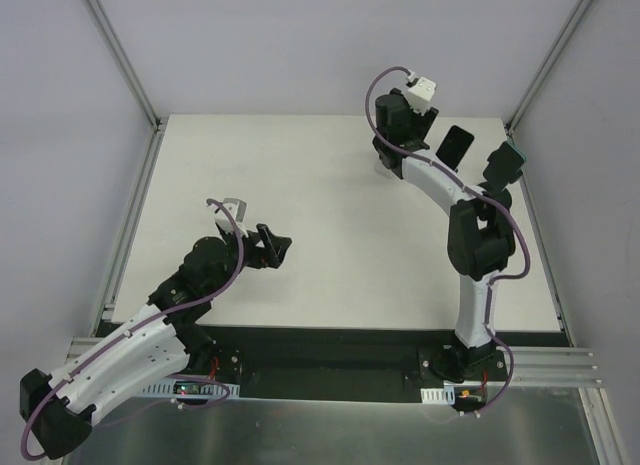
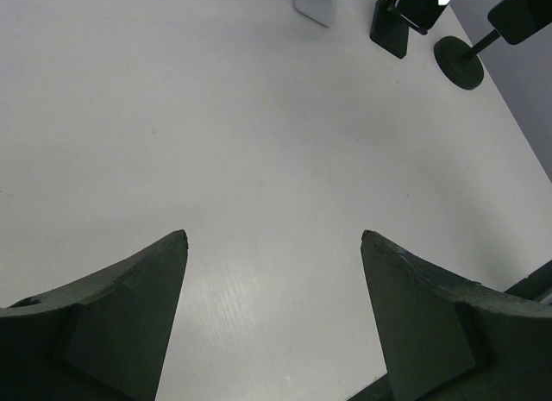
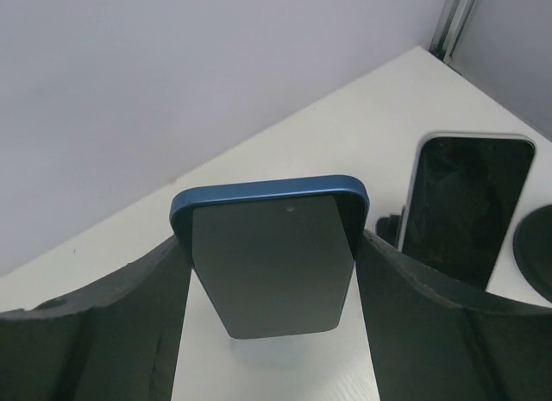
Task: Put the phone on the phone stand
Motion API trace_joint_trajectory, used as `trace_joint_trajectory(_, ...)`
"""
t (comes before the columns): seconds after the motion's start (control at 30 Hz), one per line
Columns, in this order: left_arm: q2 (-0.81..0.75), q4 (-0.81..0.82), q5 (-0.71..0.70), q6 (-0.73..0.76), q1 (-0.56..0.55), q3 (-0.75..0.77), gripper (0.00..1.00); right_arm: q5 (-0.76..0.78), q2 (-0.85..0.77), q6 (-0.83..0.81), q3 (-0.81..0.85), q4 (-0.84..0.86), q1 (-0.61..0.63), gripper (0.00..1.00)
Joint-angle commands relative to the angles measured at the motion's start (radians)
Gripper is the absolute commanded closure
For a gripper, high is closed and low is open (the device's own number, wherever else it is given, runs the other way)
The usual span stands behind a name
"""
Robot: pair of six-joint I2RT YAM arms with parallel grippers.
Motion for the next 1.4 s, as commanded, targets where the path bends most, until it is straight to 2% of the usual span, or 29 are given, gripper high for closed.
trace_joint_trajectory(0.0, 0.004, 0.007, -0.022, 0.061, 0.001, 0.016, 0.20, 0.068, 0.111, -0.086, 0.180, 0.126, -0.007, 0.99)
trace_joint_trajectory(0.17, 0.035, 0.006, -0.031, 0.078, 0.002, 0.031, 0.20, 0.096, 0.177, -0.088, 0.237, 0.148, -0.010, 0.99)
trace_joint_trajectory(0.4, 0.070, 0.010, -0.013, 0.089, 0.008, 0.048, 0.20, 0.107, 0.219, -0.076, 0.208, 0.197, -0.012, 0.99)
trace_joint_trajectory(0.93, 0.039, 0.010, 0.004, 0.084, 0.022, 0.029, 0.19, 0.097, 0.230, 0.000, 0.145, 0.206, -0.014, 0.99)
trace_joint_trajectory(1.2, 0.035, 0.010, 0.012, 0.078, 0.025, 0.025, 0.19, 0.079, 0.243, 0.015, 0.123, 0.203, -0.012, 0.94)
trace_joint_trajectory(1.37, 0.030, 0.010, 0.013, 0.076, 0.027, 0.023, 0.19, 0.074, 0.251, 0.016, 0.117, 0.205, -0.014, 0.83)
